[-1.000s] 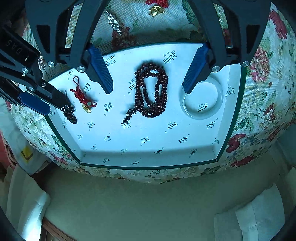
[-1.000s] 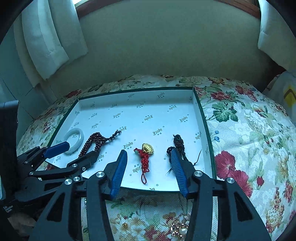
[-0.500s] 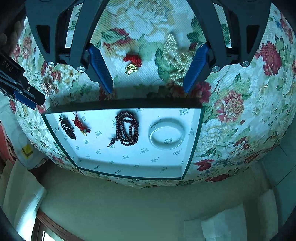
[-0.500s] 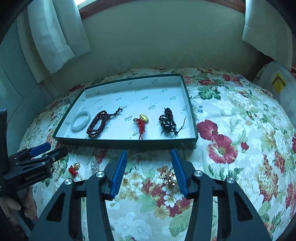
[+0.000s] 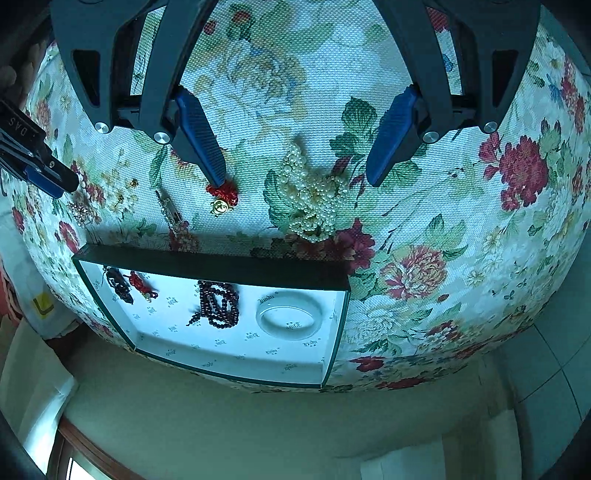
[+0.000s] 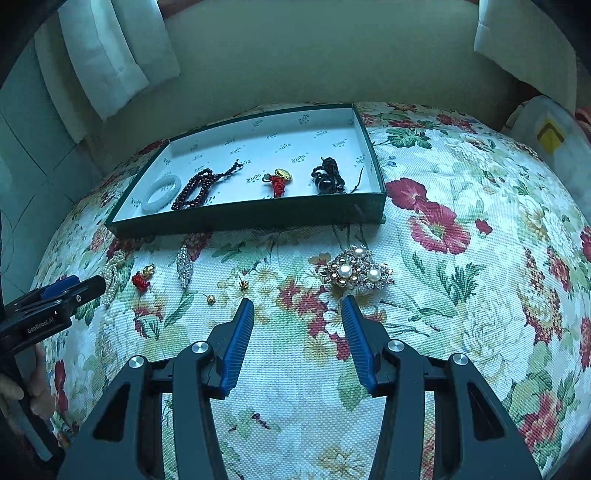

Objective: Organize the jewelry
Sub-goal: 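Lower the left tool onto the white pearl cluster and close on it, then close the right tool on the pearl brooch while the left tool holds the pearl cluster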

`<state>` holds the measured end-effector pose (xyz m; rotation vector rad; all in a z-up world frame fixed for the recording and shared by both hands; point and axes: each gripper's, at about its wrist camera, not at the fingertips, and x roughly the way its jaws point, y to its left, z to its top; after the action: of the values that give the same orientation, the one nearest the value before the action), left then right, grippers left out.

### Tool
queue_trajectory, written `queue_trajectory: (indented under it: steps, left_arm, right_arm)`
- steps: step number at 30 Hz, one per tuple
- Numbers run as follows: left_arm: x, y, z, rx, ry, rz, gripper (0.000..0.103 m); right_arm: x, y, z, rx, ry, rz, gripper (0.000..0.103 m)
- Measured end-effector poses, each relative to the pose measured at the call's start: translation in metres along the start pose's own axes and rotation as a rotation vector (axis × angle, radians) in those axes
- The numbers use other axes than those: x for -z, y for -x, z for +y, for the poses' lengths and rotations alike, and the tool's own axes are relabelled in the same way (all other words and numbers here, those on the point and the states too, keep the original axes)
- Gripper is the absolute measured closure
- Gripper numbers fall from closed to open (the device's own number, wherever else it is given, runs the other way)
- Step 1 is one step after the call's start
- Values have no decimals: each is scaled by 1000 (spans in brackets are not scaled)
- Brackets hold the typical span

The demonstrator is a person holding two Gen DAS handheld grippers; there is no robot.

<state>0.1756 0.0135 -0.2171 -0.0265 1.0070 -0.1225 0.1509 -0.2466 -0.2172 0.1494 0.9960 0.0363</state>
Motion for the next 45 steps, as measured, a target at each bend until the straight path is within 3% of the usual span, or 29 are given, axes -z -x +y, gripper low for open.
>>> queue_trajectory:
  steps: [19,22,27,32,45]
  left_arm:
    - [-9,-37,13,-25,3,28,33]
    - [-8,-37,11,-35,-31,12,43]
    - [-7,-34,8,-19,-85,0,78]
    - [-5,-33,4,-26,-115,-4,80]
    - [-5,-12,7,-9,-82,-41,82]
  right_arm:
    - [1,-4,2,-13,-4,15,53]
    - [2,-6,2,-13,-6,18,54]
    - [3,-7,0,-12,-14,22,53]
    - [3,-7,-1,-11,-13,21,53]
    - [-3,-1,-12,13,-30,3,54]
